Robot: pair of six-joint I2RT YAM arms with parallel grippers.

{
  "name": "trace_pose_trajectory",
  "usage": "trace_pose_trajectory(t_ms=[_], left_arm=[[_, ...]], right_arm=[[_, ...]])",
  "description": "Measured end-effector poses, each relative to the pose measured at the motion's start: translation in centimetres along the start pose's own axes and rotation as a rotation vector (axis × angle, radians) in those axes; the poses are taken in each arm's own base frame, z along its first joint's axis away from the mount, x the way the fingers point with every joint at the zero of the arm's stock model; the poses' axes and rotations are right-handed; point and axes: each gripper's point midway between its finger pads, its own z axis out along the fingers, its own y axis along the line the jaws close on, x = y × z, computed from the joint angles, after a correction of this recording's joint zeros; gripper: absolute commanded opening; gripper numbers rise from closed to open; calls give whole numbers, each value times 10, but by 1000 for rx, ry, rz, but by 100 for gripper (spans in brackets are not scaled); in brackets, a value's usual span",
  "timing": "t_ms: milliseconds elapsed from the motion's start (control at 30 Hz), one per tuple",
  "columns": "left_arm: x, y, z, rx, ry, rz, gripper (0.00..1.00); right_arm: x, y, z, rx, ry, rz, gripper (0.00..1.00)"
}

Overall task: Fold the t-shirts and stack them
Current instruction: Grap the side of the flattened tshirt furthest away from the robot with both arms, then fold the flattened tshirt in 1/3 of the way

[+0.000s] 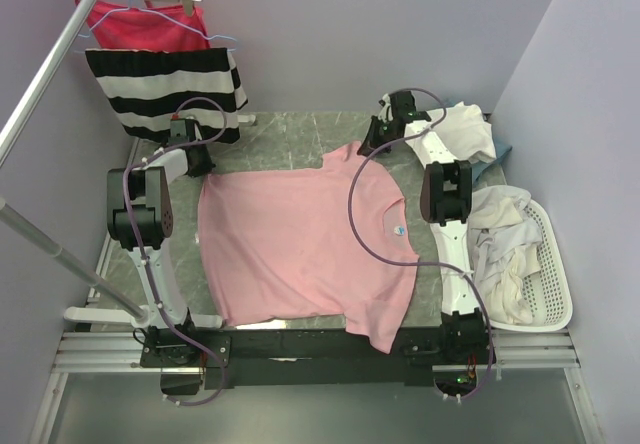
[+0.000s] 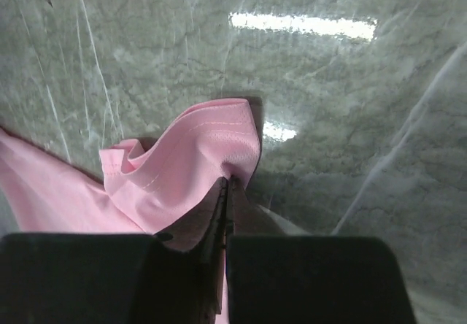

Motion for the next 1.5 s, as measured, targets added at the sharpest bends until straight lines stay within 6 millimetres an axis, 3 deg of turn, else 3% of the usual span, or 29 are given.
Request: trace_pose_trajectory(t_ms=[233, 467, 700, 800, 1000, 1233, 1500], left_arm=[[-3, -1, 1, -2, 3, 3, 1], [-9, -8, 0, 27, -2, 4, 1], [-42, -29, -7, 105, -54, 10, 1], [-54, -38, -10, 142, -82, 14, 1], [-46, -47, -13, 202, -71, 15, 1], [-4, -46, -38, 229, -6, -14, 1], [-14, -54, -77, 248, -65, -20, 1]], right_arm=[[-14, -10, -6, -1, -70, 25, 0], [-49, -25, -39, 14, -176, 27, 0], [-82, -8, -85, 8, -287, -30, 0], [-88, 2, -96, -7, -311, -56, 0], [-66, 1, -100, -5, -271, -59, 0], [-17, 0, -124, 35, -218, -35, 0], [-4, 21, -170, 57, -282, -71, 0]])
